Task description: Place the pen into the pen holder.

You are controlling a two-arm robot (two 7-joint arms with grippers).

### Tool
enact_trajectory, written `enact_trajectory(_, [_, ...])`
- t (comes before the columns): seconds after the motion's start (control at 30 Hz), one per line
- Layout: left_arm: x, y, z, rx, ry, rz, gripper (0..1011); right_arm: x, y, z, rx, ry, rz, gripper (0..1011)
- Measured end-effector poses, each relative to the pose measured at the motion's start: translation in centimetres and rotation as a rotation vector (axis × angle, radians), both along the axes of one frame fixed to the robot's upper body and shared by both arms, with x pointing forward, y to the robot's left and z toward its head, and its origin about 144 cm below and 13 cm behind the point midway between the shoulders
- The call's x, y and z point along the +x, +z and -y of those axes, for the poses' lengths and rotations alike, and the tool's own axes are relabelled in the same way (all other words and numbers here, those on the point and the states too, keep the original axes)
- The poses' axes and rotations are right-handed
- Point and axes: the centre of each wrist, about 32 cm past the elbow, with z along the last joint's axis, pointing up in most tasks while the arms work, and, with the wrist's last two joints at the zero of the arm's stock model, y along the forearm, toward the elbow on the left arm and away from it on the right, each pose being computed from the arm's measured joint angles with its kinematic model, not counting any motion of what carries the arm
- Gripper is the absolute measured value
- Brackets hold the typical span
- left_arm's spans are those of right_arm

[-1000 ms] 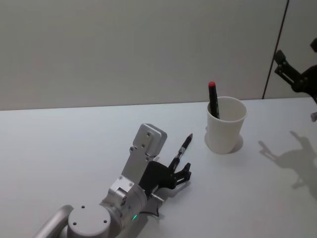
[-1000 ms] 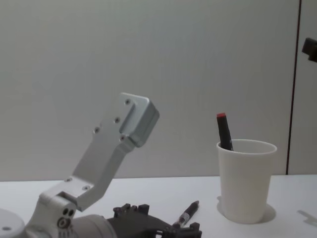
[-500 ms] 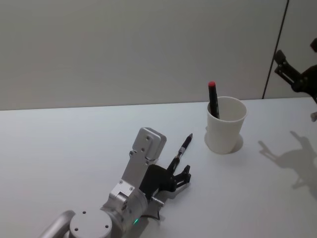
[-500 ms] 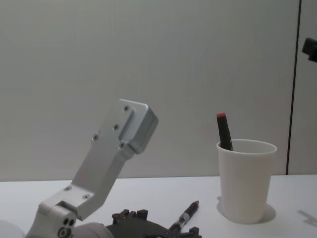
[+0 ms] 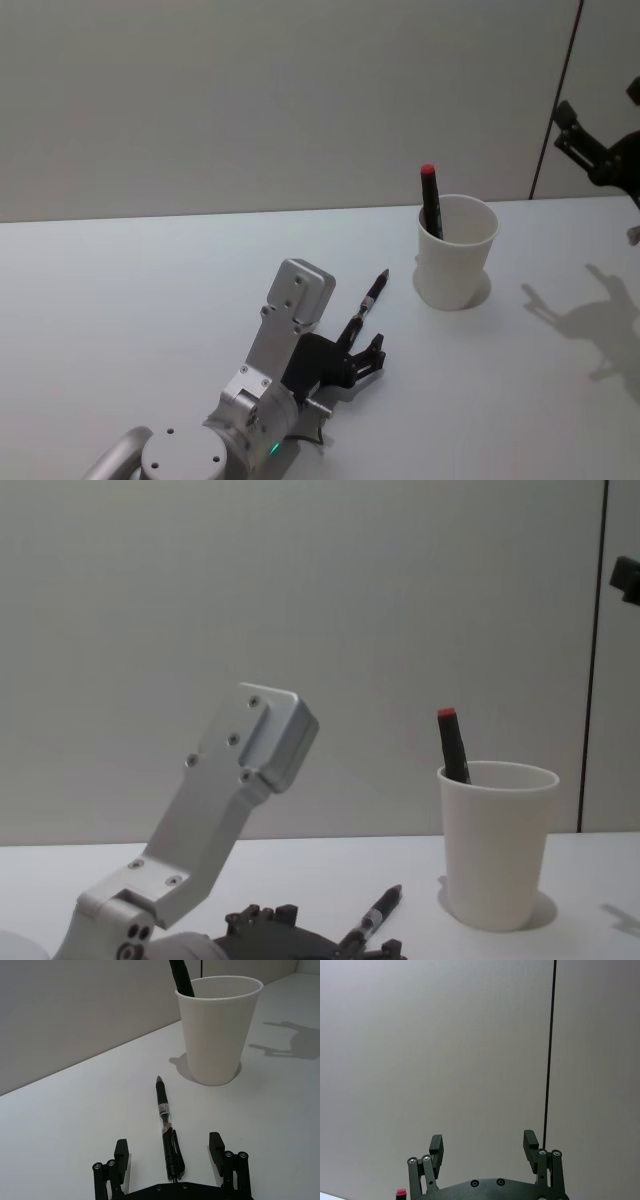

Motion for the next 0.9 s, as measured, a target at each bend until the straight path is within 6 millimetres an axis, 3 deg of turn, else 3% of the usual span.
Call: enact_trajectory(0.9, [0.06,-0.14,-0.05,0.019,-0.012,-0.009,1001,0.00,0.00,0.00,0.000,0.000,0.000,1002])
